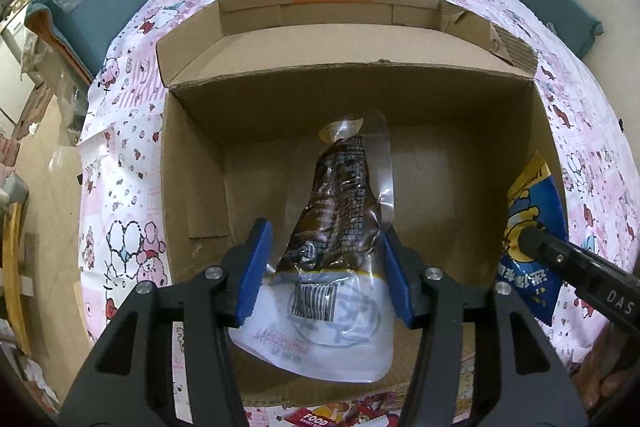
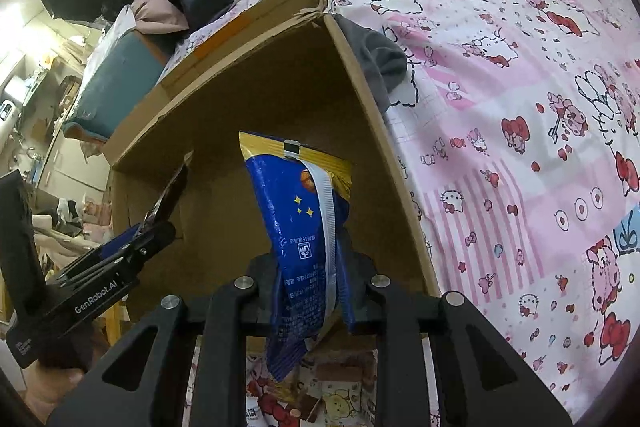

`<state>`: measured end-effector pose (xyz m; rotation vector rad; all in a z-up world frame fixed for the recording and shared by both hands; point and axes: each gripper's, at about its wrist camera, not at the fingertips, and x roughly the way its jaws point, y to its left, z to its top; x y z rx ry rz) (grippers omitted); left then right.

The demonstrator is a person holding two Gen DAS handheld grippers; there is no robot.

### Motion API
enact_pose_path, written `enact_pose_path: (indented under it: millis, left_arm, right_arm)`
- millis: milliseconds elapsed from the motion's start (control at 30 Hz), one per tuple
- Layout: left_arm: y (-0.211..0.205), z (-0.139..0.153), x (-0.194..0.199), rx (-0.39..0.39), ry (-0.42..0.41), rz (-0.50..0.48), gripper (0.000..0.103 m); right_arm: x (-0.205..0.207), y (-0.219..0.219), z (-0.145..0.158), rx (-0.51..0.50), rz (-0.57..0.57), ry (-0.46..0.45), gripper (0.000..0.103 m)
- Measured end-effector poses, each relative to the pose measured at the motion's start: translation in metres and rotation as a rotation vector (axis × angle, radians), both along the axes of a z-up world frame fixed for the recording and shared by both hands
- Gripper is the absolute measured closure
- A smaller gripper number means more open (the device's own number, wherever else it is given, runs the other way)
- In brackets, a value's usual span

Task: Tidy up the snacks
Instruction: 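Carry the brown bar and blue bag into the box and release both, then move the left tool back to the pile and grasp the white-blue stick packet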

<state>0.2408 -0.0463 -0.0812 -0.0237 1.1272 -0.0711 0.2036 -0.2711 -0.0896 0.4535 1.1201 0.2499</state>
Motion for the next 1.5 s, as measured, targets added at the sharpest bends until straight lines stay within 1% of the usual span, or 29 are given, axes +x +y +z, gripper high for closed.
enact_pose_path:
  millis: [67, 133, 167, 200, 233, 267, 300, 333, 400, 533, 667, 833, 900, 967, 1033, 1100, 1300, 1433, 1500]
  left_arm:
    - [0.0, 0.0, 0.0, -0.022, 0.006, -0.002, 0.051]
    - [0.0, 0.002, -0.001, -0.026, -0.004, -0.009, 0.049]
    - [-0.001, 0.004, -0.002, -0.023, -0.014, -0.011, 0.048]
    - [-0.002, 0.006, -0.003, -0.017, -0.026, -0.013, 0.048]
    - [-0.002, 0.008, -0.003, -0.014, -0.036, -0.016, 0.046]
    - [-0.002, 0.009, -0.003, -0.018, -0.034, -0.02, 0.036]
    - [-0.002, 0.01, -0.002, -0.03, -0.029, -0.022, 0.03]
    - [0.0, 0.011, -0.002, -0.047, -0.027, -0.018, 0.02]
    - [0.003, 0.012, -0.003, -0.073, -0.029, -0.005, 0.013]
    - [0.003, 0.012, -0.003, -0.07, -0.023, -0.008, 0.013]
    - [0.004, 0.015, -0.008, -0.057, -0.05, -0.01, 0.013]
    - [0.006, 0.022, -0.013, -0.052, -0.083, -0.009, 0.013]
    - [0.008, 0.024, -0.016, -0.062, -0.09, -0.008, 0.013]
    - [0.01, 0.026, -0.02, -0.055, -0.093, 0.001, 0.013]
    - [0.014, 0.028, -0.024, -0.044, -0.088, 0.012, 0.013]
    - [0.018, 0.031, -0.028, -0.055, -0.087, 0.015, 0.013]
    - [0.028, 0.047, -0.044, -0.062, -0.121, 0.025, 0.013]
    - [0.029, 0.055, -0.058, -0.033, -0.153, 0.012, 0.013]
    - [0.029, 0.054, -0.064, -0.027, -0.143, -0.001, 0.013]
  right_arm:
    - [-0.001, -0.001, 0.004, 0.015, -0.018, -0.01, 0.077]
    - [-0.001, -0.002, 0.007, 0.038, -0.021, -0.028, 0.072]
    - [-0.001, -0.003, 0.01, 0.047, -0.021, -0.042, 0.056]
    - [-0.001, -0.004, 0.012, 0.057, -0.026, -0.054, 0.027]
    - [-0.002, -0.005, 0.015, 0.066, -0.037, -0.072, 0.015]
    - [-0.004, -0.007, 0.019, 0.07, -0.053, -0.103, 0.011]
    - [-0.004, -0.007, 0.021, 0.067, -0.05, -0.118, 0.011]
    - [-0.004, -0.006, 0.023, 0.062, -0.038, -0.124, 0.011]
    - [-0.003, -0.005, 0.023, 0.06, -0.03, -0.123, 0.011]
    - [-0.001, -0.005, 0.019, 0.06, -0.033, -0.098, 0.011]
    - [0.0, -0.002, 0.021, 0.045, -0.022, -0.103, 0.011]
    - [0.001, -0.001, 0.025, 0.063, -0.023, -0.106, 0.011]
    - [0.0, 0.0, 0.028, 0.063, -0.02, -0.114, 0.011]
    - [-0.003, -0.001, 0.031, 0.069, -0.024, -0.119, 0.011]
    - [-0.006, -0.002, 0.034, 0.067, -0.024, -0.123, 0.011]
    - [-0.012, -0.001, 0.039, 0.072, -0.003, -0.129, 0.011]
    - [-0.036, 0.001, 0.054, 0.055, 0.012, -0.155, 0.011]
    - [-0.048, 0.001, 0.063, 0.034, 0.014, -0.176, 0.011]
    - [-0.053, -0.001, 0.063, 0.035, 0.006, -0.173, 0.011]
